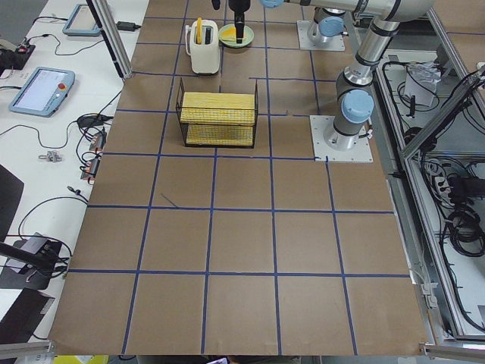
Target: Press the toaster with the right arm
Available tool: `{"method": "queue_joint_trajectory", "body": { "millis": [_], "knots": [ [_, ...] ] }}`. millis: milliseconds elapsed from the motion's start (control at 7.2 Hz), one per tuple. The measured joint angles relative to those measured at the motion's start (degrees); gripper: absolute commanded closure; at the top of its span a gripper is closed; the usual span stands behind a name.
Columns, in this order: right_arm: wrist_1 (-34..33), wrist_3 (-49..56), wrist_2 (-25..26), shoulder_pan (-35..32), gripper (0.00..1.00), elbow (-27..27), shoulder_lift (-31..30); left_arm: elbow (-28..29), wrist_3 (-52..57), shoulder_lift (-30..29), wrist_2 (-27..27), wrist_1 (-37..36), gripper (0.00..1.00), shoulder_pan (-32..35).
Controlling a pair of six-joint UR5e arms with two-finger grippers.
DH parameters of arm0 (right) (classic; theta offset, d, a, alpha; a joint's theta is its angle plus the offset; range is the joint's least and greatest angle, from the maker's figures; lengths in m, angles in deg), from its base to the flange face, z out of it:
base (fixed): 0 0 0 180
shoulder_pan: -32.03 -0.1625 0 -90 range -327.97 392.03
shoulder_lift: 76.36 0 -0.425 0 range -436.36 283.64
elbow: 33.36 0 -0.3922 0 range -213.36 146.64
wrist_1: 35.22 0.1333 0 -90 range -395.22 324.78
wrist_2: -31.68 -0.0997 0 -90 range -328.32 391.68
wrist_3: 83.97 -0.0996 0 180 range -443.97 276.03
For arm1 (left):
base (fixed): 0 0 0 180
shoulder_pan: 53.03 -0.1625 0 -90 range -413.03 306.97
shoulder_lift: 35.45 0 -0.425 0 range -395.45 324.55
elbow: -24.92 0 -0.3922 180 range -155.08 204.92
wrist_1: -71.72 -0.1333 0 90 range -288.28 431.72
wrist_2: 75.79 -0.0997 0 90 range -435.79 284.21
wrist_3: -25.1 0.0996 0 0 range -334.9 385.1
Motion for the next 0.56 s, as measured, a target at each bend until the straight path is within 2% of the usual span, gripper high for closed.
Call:
{"method": "queue_joint_trajectory", "body": {
  "millis": [278, 556],
  "knots": [
    [1.43, -4.70, 0.06, -1.00, 0.00, 0.05, -0.43, 0.00, 0.00, -0.02, 0.00, 0.00, 0.00, 0.00],
    [1.37, -5.05, 0.23, -1.18, 0.00, 0.11, -0.44, 0.00, 0.00, -0.03, 0.00, 0.00, 0.00, 0.00]
  ]
}}
